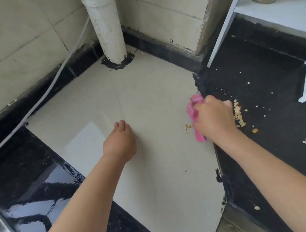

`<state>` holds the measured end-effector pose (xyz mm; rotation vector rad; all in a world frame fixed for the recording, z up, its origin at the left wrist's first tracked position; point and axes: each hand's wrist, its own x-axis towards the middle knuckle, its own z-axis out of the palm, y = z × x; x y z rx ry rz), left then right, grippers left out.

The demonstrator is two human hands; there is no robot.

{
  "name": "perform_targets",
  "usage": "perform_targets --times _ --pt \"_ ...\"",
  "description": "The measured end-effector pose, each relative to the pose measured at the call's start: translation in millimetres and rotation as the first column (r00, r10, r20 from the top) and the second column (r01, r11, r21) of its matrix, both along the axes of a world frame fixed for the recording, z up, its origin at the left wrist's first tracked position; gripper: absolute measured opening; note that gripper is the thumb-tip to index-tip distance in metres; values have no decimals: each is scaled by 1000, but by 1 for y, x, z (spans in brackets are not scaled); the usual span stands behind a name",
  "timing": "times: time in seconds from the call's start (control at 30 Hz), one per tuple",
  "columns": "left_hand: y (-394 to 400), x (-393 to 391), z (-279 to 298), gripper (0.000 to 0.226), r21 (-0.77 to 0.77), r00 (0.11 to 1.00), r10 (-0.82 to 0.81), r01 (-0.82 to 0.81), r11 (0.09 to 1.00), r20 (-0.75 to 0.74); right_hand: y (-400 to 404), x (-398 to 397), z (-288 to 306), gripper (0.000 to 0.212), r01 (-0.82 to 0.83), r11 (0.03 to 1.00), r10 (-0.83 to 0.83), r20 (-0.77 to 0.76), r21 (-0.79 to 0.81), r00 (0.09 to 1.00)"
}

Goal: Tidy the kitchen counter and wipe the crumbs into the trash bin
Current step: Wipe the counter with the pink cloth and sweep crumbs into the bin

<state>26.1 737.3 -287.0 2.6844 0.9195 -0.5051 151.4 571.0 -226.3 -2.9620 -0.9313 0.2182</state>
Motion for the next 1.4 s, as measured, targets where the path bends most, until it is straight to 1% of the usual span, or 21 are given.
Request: perform_targets --times 0.1,0.2,0.33,0.43,0.5,0.53,0.57,0.6,0.63,0.7,0.77,0.87,0.93,0.97,1.03,1.1,1.17,1.2,1.27,1.33,1.4 --pt "0 -1 -4 39 17 1000 -16 16 1000 -22 24 -41 -14 28 -158 987 157 -104 -9 982" --pt "-1 0 -2 38 23 999 -26 26 999 -30 33 -59 -38 33 -184 982 173 -165 -50 971" --pt "-2 1 1 39 12 999 -20 21 1000 -31 18 -46 -46 31 -81 996 77 -127 -26 989" --pt "-4 -1 1 42 19 998 -30 31 999 -47 -14 -16 -41 25 121 992 -123 -75 -32 990" --pt "-5 0 -1 44 26 999 -18 19 999 -48 -44 3 -38 12 236 971 -237 -31 -36 971" --pt "-5 0 0 44 29 998 -16 18 999 -55 -58 10 -37 19 287 957 -288 -27 -37 957" --pt "-4 1 2 42 22 998 -16 17 1000 -57 -69 16 -33 20 317 946 -319 -26 -65 947" --pt "-4 2 4 40 3 998 -9 9 1000 -55 -79 21 -31 14 327 939 -329 -3 -106 944" --pt "-2 2 5 37 -20 999 4 -5 1000 -51 -86 25 -30 18 330 934 -329 32 -139 944" --pt "-1 0 10 34 -33 1000 -1 1 999 -10 -86 20 -22 23 291 946 -282 77 -146 956" --pt "-7 -7 14 41 -30 997 -13 15 999 70 -74 1 -11 19 182 980 -174 100 -78 980" --pt "-36 -28 18 46 10 985 -46 45 999 169 -51 -50 1 24 -55 998 54 17 41 998" --pt "-53 -49 17 46 19 982 -58 55 998 181 -41 -87 -3 26 -188 969 197 -40 158 980" --pt "-60 -60 15 46 18 983 -54 51 999 176 -39 -103 -6 26 -239 955 258 -90 174 962" --pt "-69 -81 9 47 17 989 -34 32 999 146 -35 -127 -23 29 -301 948 315 -166 102 935" --pt "-75 -100 2 45 20 984 -31 28 999 176 -34 -141 -37 24 -340 938 346 -116 69 931" --pt "-82 -114 -8 38 50 957 -83 72 996 279 -40 -140 -45 9 -311 941 323 -82 130 943" --pt "-86 -119 -11 34 69 947 -81 63 996 311 -44 -134 -49 9 -292 943 306 -70 159 950" --pt "-99 -122 -12 28 74 949 -56 34 997 310 -58 -115 -54 26 -219 966 227 -49 139 973" --pt "-115 -118 -10 31 54 954 -64 50 997 292 -77 -79 -56 23 -127 988 128 -3 82 992" --pt "-133 -114 -12 36 85 941 -80 55 995 329 -98 -40 -54 24 -12 1000 13 51 -11 999"
